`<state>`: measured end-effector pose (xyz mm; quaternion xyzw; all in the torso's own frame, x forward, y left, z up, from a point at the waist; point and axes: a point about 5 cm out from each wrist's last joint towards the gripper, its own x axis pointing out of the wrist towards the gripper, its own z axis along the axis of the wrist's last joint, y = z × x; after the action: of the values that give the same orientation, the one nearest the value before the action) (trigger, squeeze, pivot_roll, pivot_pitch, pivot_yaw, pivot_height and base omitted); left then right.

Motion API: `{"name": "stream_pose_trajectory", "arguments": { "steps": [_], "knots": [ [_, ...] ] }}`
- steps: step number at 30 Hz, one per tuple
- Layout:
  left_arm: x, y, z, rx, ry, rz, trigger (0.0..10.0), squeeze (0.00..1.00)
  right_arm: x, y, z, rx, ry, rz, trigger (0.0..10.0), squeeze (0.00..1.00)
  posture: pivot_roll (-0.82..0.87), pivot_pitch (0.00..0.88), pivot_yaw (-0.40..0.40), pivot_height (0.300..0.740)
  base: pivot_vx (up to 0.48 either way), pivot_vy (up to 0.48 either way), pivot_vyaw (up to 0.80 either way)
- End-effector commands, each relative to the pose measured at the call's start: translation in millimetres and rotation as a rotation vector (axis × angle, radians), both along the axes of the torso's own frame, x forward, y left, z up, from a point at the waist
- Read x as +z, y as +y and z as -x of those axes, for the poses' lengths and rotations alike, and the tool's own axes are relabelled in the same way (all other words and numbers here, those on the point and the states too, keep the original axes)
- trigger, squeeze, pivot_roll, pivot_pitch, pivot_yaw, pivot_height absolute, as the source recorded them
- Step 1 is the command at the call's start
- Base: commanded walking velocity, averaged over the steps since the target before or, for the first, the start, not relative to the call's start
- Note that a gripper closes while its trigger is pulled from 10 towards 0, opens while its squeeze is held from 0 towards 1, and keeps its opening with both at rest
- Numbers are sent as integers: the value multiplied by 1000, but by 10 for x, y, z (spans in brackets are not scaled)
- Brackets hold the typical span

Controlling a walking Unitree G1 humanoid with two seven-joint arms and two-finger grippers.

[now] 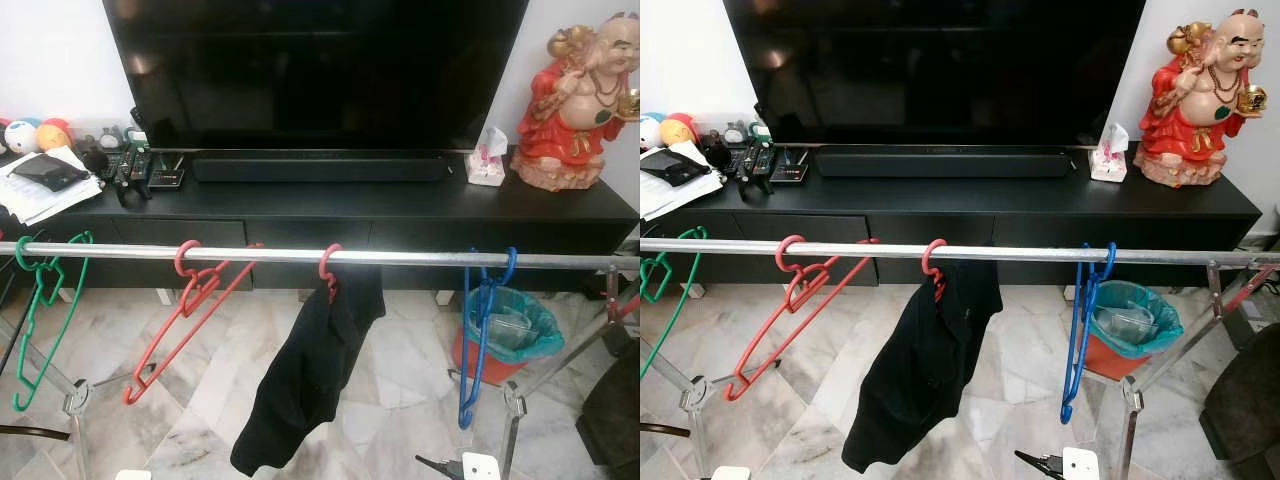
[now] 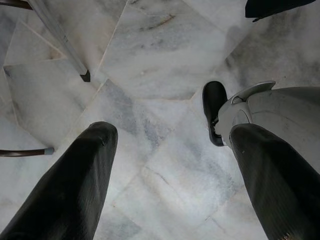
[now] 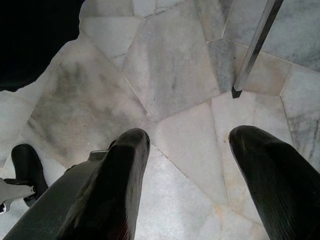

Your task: Hang hanger

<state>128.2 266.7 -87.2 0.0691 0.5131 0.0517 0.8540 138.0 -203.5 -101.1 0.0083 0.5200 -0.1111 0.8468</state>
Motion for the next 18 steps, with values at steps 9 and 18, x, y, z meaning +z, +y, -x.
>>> {"name": "stream_pose_trajectory", "arguments": {
  "steps": [9, 18],
  "knots": [
    [-16, -33, 9, -31, 20, 5, 10000, 0, -2, -3, 10, 0, -2, 5, 10000, 0, -96, 0, -22, 732, 0, 0, 0],
    [-13, -48, -12, -37, 15, 8, 10000, 0, 3, -4, -3, 0, -6, 5, 10000, 0, -95, 0, -22, 732, 0, 0, 0]
  ]
}}
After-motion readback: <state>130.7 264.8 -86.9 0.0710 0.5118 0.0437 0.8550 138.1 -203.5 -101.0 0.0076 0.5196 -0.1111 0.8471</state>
